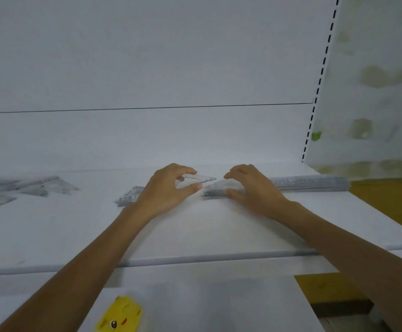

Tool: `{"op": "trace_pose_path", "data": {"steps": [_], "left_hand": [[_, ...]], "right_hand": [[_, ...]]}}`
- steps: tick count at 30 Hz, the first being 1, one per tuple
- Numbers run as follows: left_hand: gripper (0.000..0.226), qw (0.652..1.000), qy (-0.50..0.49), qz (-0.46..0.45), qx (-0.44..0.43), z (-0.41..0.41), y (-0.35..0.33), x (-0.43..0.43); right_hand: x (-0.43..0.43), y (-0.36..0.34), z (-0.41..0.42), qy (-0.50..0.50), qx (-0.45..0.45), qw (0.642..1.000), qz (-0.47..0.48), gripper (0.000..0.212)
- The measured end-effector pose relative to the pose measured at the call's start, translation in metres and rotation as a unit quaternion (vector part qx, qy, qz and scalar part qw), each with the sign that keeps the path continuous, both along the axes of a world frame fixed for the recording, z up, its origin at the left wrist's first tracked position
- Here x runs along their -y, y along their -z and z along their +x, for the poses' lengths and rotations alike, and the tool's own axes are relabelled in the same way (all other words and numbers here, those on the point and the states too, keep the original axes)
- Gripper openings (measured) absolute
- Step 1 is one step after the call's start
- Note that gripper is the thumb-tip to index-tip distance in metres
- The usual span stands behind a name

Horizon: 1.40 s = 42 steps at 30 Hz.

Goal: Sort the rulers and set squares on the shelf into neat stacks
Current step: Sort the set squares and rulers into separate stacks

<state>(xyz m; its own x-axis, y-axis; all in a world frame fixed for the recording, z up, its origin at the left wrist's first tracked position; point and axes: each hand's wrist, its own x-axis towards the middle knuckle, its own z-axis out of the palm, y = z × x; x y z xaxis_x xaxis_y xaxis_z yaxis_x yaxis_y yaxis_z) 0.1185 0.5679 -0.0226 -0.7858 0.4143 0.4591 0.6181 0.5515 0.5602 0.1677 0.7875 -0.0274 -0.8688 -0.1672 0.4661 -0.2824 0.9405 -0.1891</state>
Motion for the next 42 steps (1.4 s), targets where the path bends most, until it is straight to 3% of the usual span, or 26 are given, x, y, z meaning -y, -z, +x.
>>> {"op": "trace_pose_path", "data": {"steps": [3,6,9,22,29,35,38,42], "left_hand": [[0.035,1.000,-0.003,0.019,-0.012,-0.003,-0.003,-0.010],[0.050,1.000,0.001,0.019,-0.013,-0.005,-0.006,-0.032],[0.058,1.000,0.018,0.012,0.001,-0.008,-0.008,-0.056],[0.043,0.996,0.059,-0.065,0.007,-0.026,0.014,-0.089],[0.044,0.997,0.058,-0.050,0.018,-0.026,0.018,-0.088],[0.031,0.998,-0.023,-0.021,-0.058,-0.005,0.005,-0.070],[0.030,0.992,-0.069,-0.053,-0.089,0.016,0.006,-0.038],[0.031,0.984,-0.151,-0.069,-0.067,0.042,0.002,0.016]], "right_hand": [[0.005,0.008,0.034,-0.062,0.005,0.998,-0.023,0.031],[0.011,0.021,0.055,-0.123,0.034,0.991,0.025,0.029],[0.013,0.020,0.056,-0.110,0.034,0.993,0.017,0.027],[0.011,0.021,0.054,-0.103,0.044,0.993,-0.020,0.027],[0.010,0.025,0.049,-0.109,0.040,0.993,-0.032,0.027],[0.009,0.019,0.052,-0.116,0.048,0.991,-0.052,0.027],[0.011,0.016,0.055,-0.113,0.022,0.990,-0.079,0.025],[0.034,0.006,0.043,-0.134,-0.019,0.987,-0.091,0.021]]}}
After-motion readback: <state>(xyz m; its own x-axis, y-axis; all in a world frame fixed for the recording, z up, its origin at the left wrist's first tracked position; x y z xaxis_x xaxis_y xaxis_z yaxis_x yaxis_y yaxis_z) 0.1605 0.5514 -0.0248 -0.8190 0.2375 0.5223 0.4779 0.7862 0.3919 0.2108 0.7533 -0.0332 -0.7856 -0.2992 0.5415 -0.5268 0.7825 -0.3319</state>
